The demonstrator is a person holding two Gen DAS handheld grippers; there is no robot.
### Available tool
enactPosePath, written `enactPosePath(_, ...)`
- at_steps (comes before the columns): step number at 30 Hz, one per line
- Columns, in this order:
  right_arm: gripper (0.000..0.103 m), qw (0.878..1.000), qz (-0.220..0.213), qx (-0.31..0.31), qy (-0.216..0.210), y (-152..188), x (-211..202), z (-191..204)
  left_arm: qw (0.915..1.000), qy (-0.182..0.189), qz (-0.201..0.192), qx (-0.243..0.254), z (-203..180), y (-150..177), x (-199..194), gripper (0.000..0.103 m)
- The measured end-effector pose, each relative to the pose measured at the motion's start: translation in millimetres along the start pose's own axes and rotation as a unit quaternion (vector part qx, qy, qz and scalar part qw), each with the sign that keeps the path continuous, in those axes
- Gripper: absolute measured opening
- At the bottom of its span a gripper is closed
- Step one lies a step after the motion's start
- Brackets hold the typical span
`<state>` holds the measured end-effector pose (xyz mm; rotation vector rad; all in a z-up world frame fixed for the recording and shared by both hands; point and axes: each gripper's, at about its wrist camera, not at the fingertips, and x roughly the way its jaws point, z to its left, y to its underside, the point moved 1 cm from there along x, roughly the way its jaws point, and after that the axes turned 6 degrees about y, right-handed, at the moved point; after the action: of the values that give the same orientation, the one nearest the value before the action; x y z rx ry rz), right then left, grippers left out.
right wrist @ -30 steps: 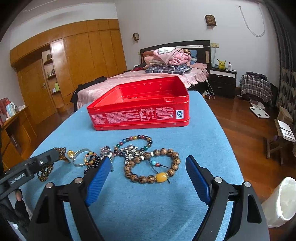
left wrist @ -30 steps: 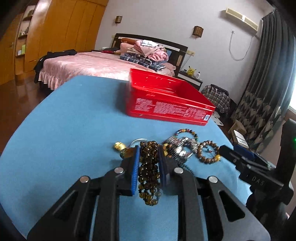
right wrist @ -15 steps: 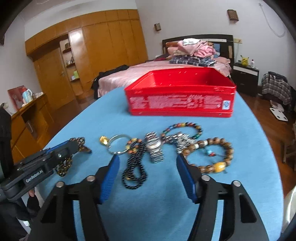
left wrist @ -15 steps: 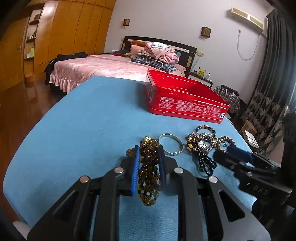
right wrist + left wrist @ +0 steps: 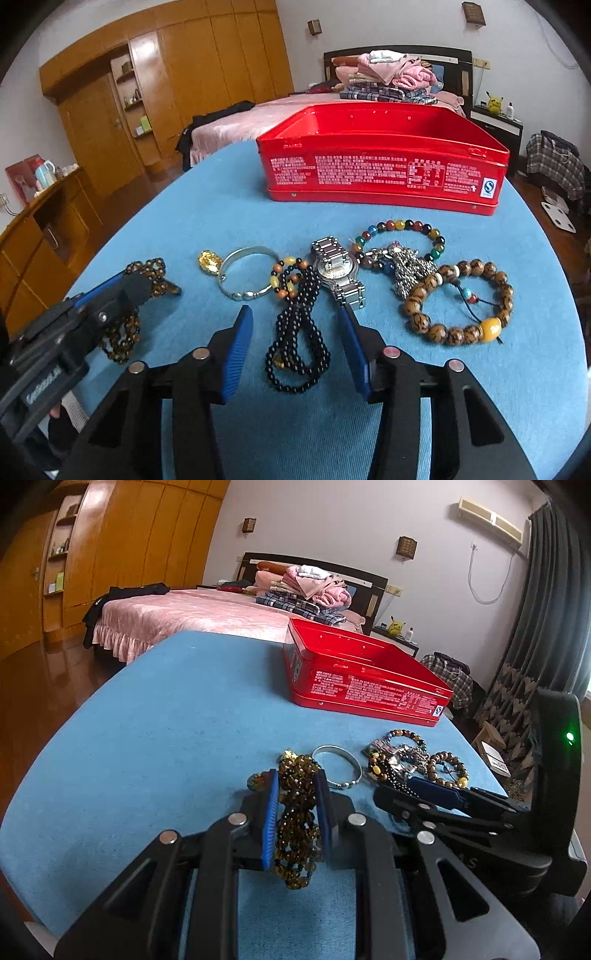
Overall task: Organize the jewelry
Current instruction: 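Close the right gripper on the black bead necklace while the left gripper holds the chain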
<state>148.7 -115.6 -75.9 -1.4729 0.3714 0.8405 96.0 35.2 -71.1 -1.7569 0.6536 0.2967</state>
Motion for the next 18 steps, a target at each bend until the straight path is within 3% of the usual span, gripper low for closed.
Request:
enactPosePath(3, 0.041, 1.0, 0.006, -0.012, 0.009, -2, 4, 4, 1.0, 0.001, 0.0, 0.001, 0, 1, 1, 0.018)
enactPosePath(5, 0.024, 1.0, 0.006, -0.02, 0.008, -1, 4, 7, 1.0, 0.001, 0.001, 0.0, 0, 1, 1, 0.018)
enactPosePath(7, 0.021, 1.0, 0.005, -0.029, 0.0, 1, 3, 9, 1.0, 0.0, 0.0, 0.001, 0, 1, 1, 0.018)
enactPosePath(18, 0.02, 1.0, -0.017, -0.01, -0.02, -6, -23, -7, 0.9999, -0.001, -0.015, 0.002, -4, -8, -5, 0.018)
